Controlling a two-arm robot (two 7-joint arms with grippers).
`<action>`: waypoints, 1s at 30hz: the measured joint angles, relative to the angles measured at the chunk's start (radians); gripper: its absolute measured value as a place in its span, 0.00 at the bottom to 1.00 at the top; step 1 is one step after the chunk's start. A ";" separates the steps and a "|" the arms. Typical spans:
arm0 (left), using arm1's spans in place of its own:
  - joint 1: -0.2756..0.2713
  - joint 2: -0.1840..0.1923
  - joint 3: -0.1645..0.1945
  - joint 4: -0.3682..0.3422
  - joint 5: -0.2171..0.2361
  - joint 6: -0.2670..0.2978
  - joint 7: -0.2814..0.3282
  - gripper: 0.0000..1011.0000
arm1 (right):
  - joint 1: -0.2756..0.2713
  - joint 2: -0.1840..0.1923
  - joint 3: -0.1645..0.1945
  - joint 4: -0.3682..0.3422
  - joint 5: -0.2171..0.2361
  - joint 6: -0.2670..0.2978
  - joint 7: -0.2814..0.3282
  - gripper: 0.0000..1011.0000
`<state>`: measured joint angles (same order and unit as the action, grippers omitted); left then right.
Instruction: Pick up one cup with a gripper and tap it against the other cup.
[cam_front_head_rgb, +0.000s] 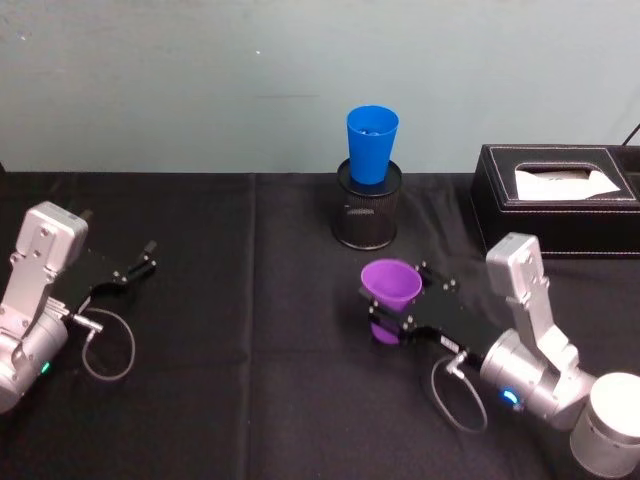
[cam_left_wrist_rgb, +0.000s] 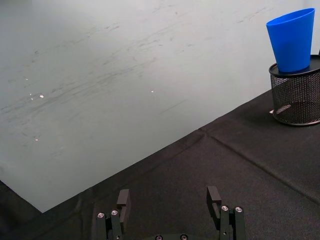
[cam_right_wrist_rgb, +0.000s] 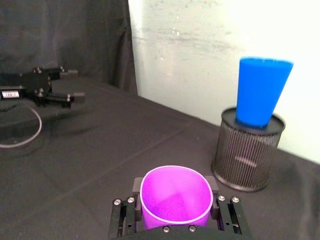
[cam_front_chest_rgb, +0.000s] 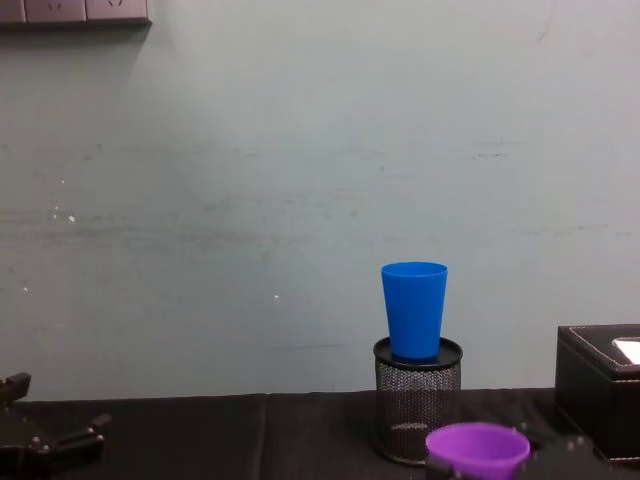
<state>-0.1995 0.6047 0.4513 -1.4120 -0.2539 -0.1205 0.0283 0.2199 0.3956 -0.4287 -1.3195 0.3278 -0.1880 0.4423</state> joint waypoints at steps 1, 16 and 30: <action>0.000 0.000 0.000 0.000 0.000 0.000 0.000 0.99 | -0.001 0.002 0.003 -0.011 -0.002 0.007 -0.001 0.73; 0.000 0.000 0.000 0.000 0.000 0.000 0.000 0.99 | 0.044 0.041 0.065 -0.237 0.045 0.247 0.006 0.73; 0.000 0.000 0.000 0.000 0.000 0.000 0.000 0.99 | 0.058 0.043 0.066 -0.265 0.095 0.281 0.000 0.73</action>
<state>-0.1995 0.6047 0.4514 -1.4120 -0.2539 -0.1205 0.0283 0.2780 0.4383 -0.3627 -1.5849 0.4223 0.0927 0.4428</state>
